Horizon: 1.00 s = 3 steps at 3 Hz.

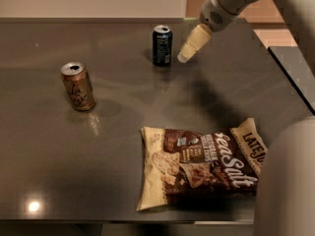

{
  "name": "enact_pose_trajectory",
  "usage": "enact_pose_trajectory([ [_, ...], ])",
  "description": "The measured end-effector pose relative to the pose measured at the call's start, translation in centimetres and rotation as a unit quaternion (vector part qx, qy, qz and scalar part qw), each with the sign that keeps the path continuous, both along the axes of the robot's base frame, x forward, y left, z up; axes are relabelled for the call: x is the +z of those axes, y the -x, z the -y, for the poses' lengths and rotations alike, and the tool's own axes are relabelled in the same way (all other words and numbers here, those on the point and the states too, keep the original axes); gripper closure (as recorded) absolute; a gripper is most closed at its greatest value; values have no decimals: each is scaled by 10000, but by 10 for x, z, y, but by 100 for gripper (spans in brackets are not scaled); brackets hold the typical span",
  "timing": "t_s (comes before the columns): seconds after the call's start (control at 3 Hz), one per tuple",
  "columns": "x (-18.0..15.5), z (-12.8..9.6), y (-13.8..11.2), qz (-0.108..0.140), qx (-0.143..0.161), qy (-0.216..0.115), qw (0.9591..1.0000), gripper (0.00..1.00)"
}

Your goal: Knock pepsi can over

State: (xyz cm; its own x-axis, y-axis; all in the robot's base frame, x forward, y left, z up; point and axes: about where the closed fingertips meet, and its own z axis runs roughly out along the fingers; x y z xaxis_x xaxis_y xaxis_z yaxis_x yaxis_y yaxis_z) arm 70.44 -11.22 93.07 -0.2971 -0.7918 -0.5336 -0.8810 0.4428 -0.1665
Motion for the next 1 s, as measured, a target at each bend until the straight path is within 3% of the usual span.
enact_pose_trajectory([
  [1.0, -13, -58, -58, 355, -409, -623, 9966, 0],
])
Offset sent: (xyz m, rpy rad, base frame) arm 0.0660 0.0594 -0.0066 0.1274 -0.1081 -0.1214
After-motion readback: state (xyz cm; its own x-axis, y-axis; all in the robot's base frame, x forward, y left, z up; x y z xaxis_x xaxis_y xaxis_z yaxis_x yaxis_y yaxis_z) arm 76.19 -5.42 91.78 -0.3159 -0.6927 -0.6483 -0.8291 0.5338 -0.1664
